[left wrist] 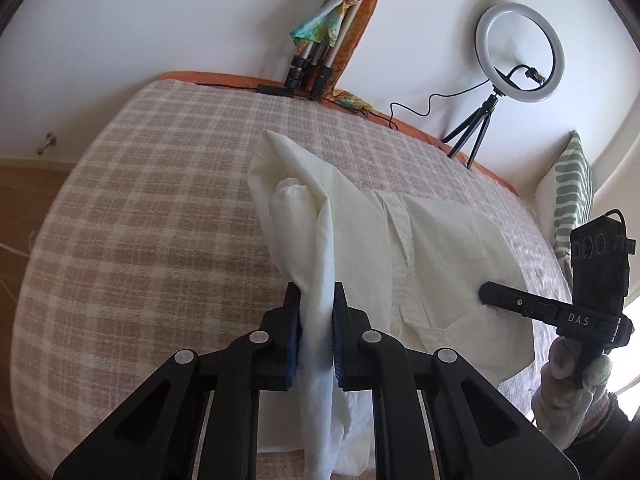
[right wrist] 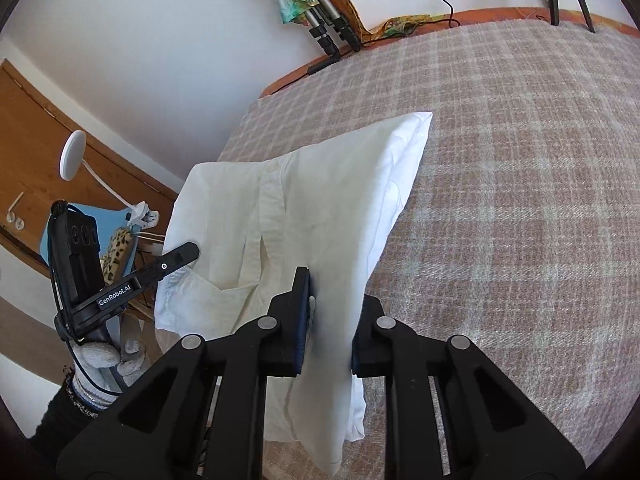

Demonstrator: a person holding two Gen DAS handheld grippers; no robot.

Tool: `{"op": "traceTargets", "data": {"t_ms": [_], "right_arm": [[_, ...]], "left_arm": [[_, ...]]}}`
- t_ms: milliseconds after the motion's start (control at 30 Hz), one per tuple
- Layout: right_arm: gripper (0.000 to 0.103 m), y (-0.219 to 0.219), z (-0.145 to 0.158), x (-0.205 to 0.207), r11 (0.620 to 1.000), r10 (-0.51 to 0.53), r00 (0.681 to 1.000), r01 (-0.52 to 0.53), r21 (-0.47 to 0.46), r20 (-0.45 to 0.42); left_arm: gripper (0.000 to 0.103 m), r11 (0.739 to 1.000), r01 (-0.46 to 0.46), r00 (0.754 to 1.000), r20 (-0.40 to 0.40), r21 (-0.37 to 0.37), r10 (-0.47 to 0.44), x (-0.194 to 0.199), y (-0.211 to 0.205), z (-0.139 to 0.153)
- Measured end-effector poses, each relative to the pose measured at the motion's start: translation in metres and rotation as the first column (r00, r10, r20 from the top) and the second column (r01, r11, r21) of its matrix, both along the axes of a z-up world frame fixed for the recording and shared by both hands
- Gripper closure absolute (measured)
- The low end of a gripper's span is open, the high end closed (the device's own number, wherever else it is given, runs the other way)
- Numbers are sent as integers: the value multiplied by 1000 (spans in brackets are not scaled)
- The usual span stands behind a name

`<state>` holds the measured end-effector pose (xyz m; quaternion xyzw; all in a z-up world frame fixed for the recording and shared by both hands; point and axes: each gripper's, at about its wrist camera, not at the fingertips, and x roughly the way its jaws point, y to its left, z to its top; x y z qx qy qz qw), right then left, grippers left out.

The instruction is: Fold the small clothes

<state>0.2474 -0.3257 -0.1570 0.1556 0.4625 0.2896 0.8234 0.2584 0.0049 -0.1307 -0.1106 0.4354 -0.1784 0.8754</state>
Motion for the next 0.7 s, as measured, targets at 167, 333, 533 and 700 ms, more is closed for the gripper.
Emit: {"op": "traceTargets", "data": {"t_ms": [167, 333, 533, 700], "right_arm": [[87, -3, 19, -25, 998, 11, 998, -7, -65, 69], [87, -16, 36, -45, 993, 0, 992, 15, -114, 126], [87, -44, 50, -66, 988, -26, 983, 53, -148, 181], [87, -81, 63, -75, 982, -74, 973, 109, -152, 221]], "left_arm": [[92, 997, 66, 996, 57, 47, -69, -20, -26, 13], [92, 992, 115, 988, 94, 47, -119, -38, -49, 24], [92, 983, 177, 972, 147, 42, -181, -51, -82, 43], [92, 973, 230, 958, 172, 29, -231, -51, -118, 50]]}}
